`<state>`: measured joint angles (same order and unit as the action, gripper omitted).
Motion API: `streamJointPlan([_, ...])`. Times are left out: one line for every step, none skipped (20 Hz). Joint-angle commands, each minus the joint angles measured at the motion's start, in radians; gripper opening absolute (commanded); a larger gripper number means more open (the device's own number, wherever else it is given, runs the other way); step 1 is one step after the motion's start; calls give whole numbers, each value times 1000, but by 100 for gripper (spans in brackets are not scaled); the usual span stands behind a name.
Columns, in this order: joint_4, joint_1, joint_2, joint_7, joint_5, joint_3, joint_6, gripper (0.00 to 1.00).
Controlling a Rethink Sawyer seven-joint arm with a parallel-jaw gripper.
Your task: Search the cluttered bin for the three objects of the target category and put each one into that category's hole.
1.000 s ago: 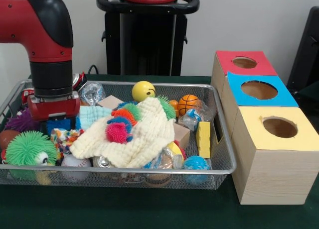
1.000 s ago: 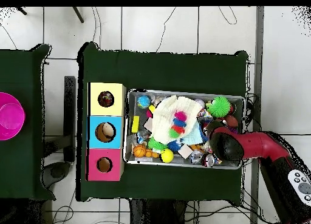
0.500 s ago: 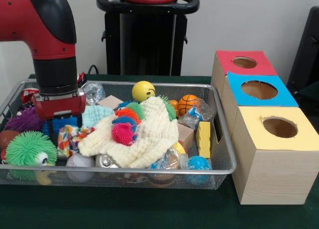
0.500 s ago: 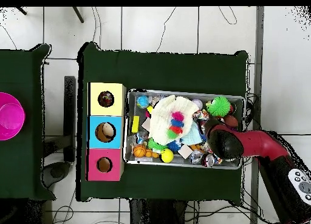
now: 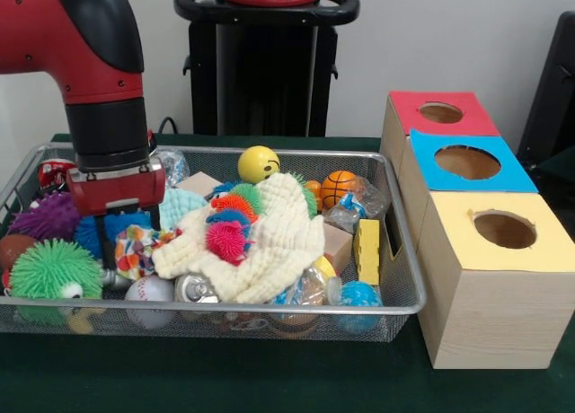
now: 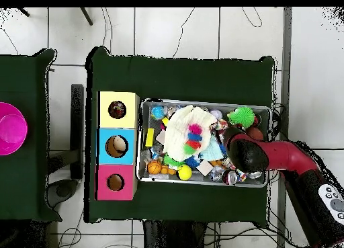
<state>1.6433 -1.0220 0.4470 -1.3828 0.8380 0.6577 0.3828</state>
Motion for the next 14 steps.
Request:
streamJointPlan([86,3,-50,67,-44,108,22,100])
streamJointPlan([86,2,-51,68,-44,110,20,100])
streamJointPlan([87,1,-51,68,-43,111,17,100])
streamJointPlan([89,0,-52,61,-42,112,7,100])
streamJointPlan([90,-1,-53,59,-41,114,4,100])
streamJointPlan([89,-3,-55,56,-37,116,-2,100])
streamJointPlan([89,-5,-57,53,-32,118,-9,0])
streamJointPlan([90,-4,-56,51,-32,117,-9,0])
streamJointPlan([90,-3,-54,49,-31,115,-9,0])
streamJointPlan([91,-2,-53,47,-31,113,-9,0])
streamJointPlan([91,0,-52,43,-30,111,-8,0])
streamJointPlan([88,3,-50,42,-26,108,-10,0])
streamJointPlan([86,7,-47,41,-23,105,-8,0])
streamJointPlan([83,9,-48,42,-23,105,-5,0])
